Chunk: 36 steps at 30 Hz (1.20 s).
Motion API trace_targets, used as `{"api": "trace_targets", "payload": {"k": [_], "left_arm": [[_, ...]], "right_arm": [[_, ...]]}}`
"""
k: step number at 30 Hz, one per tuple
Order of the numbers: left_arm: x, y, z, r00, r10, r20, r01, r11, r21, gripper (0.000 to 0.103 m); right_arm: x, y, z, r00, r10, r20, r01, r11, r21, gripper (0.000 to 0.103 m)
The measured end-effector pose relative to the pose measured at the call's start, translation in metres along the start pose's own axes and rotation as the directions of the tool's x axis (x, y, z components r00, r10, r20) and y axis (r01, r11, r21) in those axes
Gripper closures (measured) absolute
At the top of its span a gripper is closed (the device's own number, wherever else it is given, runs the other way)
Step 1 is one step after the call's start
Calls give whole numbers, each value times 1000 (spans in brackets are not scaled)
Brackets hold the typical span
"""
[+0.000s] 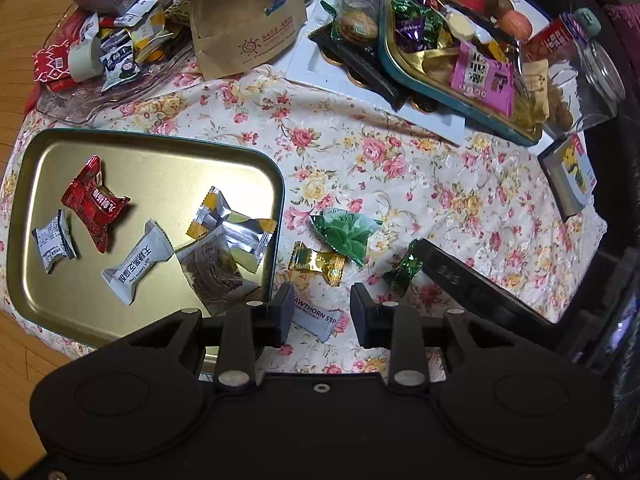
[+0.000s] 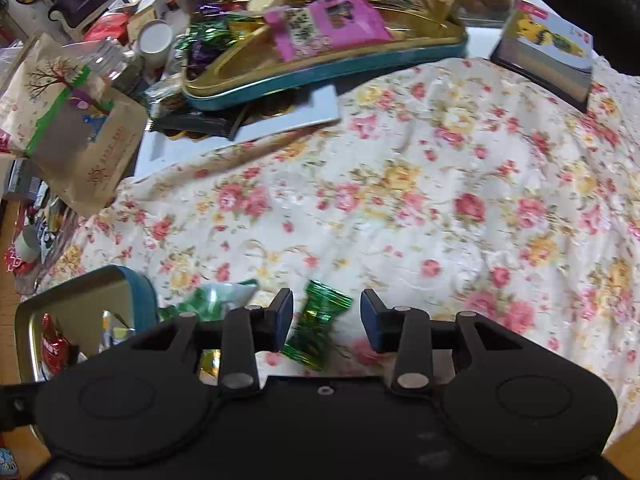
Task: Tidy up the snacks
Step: 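Grasp the green clear candy packet with the right tool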
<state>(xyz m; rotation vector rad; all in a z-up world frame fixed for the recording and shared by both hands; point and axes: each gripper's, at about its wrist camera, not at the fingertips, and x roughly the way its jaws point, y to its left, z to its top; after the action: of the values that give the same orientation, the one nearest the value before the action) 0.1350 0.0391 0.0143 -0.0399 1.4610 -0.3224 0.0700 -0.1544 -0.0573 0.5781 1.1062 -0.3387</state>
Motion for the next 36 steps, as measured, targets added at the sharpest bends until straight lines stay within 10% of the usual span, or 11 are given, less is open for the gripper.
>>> {"api": "trace_targets", "payload": {"k": [12, 20, 36], "left_arm": [[-17, 27, 5, 999, -25, 47, 28, 997, -69, 62], [-21, 49, 9, 998, -15, 64, 24, 991, -133, 62], [-13, 25, 2, 999, -12, 38, 14, 998, -58, 62]], "right_arm": [[39, 64, -4, 996, 81, 34, -80, 997, -13, 62], [37, 95, -34, 996, 89, 21, -79, 948, -310, 62], [7, 27, -77, 998, -67, 20, 67, 825, -562, 63]]}}
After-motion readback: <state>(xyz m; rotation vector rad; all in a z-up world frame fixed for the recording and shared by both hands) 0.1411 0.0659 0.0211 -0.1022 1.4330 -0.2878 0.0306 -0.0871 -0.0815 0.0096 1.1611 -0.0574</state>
